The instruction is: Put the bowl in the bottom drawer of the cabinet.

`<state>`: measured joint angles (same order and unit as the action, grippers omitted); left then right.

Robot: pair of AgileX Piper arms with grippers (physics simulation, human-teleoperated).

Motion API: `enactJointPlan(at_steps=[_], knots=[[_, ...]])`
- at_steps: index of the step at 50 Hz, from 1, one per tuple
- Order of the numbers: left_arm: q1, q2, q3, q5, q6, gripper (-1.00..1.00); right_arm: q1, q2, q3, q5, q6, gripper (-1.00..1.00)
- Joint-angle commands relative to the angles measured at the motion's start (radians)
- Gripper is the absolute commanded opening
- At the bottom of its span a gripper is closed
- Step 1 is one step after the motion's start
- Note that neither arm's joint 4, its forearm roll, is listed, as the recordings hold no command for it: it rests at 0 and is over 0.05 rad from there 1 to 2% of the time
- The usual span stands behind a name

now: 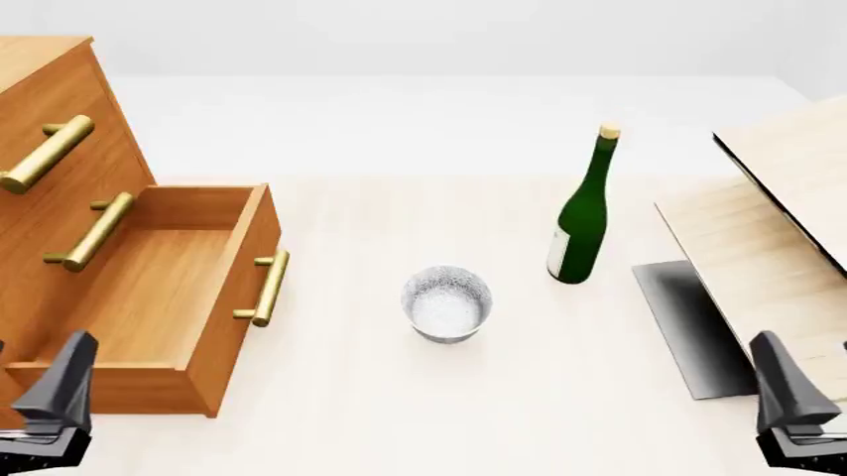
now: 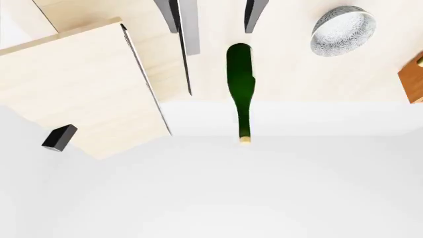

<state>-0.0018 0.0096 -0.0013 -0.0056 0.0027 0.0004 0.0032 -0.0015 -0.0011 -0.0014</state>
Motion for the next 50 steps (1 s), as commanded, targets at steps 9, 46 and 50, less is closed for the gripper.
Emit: enactJointPlan(at_steps=[9,46,50], knots=[[-0.015,0.014,-0.002,-0.003,0.000,1.00,0.001,0.007,-0.003,-0.003,-0.003,1.00],[-0.584,0.220,-0.002,-0.262,0.118,1.00,0.001,0.015,-0.002,-0.011,-0.003,1.00],[-0.613,0.276,-0.012,-0.306,0.125,1.00,0.001,0.014,-0.002,-0.011,-0.003,1.00]])
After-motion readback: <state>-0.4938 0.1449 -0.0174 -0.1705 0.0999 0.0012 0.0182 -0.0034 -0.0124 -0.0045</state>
